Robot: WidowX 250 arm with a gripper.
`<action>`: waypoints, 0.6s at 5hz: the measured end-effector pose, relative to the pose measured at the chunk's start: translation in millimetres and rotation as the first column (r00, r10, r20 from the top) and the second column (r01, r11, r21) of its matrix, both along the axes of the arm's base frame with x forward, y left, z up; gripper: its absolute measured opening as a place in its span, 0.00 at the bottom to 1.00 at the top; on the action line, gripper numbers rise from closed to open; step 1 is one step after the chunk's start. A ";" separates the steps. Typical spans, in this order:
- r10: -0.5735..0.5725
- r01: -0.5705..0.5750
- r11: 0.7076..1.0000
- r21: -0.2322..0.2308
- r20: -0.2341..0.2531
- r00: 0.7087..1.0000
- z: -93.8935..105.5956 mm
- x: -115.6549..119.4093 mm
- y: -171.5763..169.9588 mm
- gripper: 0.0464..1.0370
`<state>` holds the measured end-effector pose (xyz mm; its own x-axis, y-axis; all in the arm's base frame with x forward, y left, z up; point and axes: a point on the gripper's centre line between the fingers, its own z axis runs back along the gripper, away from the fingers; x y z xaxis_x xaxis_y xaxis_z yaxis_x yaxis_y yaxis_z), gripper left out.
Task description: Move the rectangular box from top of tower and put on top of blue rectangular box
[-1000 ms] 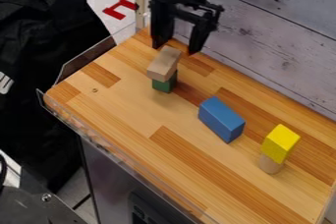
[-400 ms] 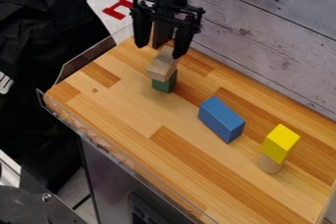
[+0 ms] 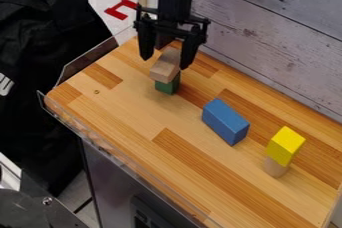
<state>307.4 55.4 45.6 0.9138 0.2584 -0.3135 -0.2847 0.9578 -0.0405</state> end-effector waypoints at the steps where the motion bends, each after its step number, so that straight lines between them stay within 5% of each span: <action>1: 0.007 -0.007 1.000 0.009 -0.010 1.000 -7.7 0.7 0.9 0.96; 3: 0.014 -0.014 1.000 0.003 -0.045 0.999 -23.7 -0.7 0.9 0.87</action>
<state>306.7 56.2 21.9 0.8949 0.2718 -0.3540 -0.2996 0.9537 -0.0251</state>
